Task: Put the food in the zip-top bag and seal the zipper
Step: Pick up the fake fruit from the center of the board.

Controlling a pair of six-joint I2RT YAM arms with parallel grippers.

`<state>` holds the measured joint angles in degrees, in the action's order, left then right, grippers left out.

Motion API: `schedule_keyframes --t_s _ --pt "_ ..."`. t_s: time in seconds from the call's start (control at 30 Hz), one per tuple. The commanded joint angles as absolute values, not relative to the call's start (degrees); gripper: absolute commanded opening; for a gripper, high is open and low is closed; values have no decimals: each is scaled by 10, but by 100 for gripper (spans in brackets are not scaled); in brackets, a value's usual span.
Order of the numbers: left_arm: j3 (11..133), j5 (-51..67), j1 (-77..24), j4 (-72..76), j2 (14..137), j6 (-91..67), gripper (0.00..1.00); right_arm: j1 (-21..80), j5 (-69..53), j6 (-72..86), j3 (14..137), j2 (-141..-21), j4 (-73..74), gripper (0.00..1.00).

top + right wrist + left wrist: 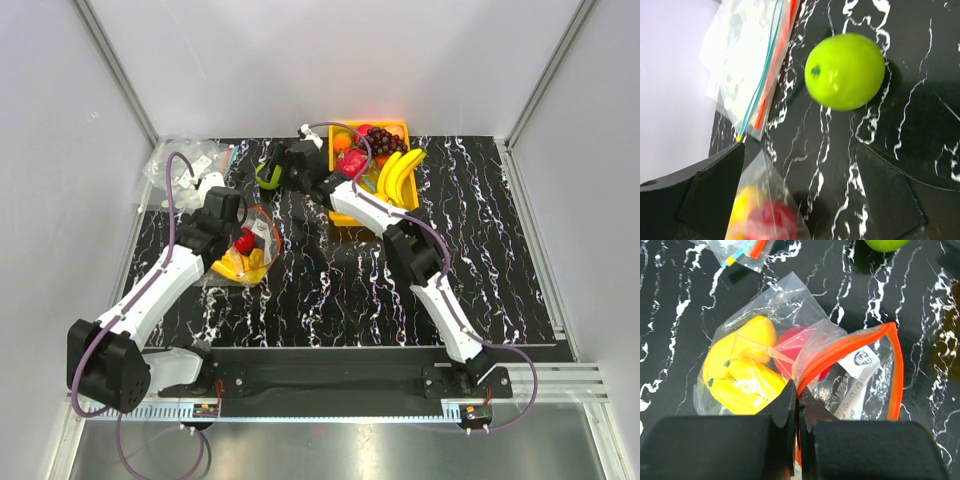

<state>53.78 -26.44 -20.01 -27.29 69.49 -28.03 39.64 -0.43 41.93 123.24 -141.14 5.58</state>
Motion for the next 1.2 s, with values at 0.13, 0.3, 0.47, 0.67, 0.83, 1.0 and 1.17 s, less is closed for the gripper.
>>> schedule_keyframes --t_s 0.13,0.3,0.47,0.67,0.83,1.0,1.17 --pt "551 -235 -198 -259 684 -270 4 385 52 484 1350 -1492 59 100" --pt "556 -228 -199 -265 684 -268 5 376 48 514 1386 -1527 67 100" --pt "557 -229 -199 -268 683 -265 7 375 47 519 1419 -1561 68 100" --pt "559 -225 -198 -266 680 -264 11 373 39 524 1427 -1576 43 100" --pt "572 -207 -199 -272 691 -257 31 374 31 506 1378 -1543 10 100" --pt "619 -165 -199 -297 673 -257 72 375 32 447 1216 -1415 -77 100" --pt "707 -158 -197 -350 671 -251 85 381 54 393 1063 -1280 -136 100"
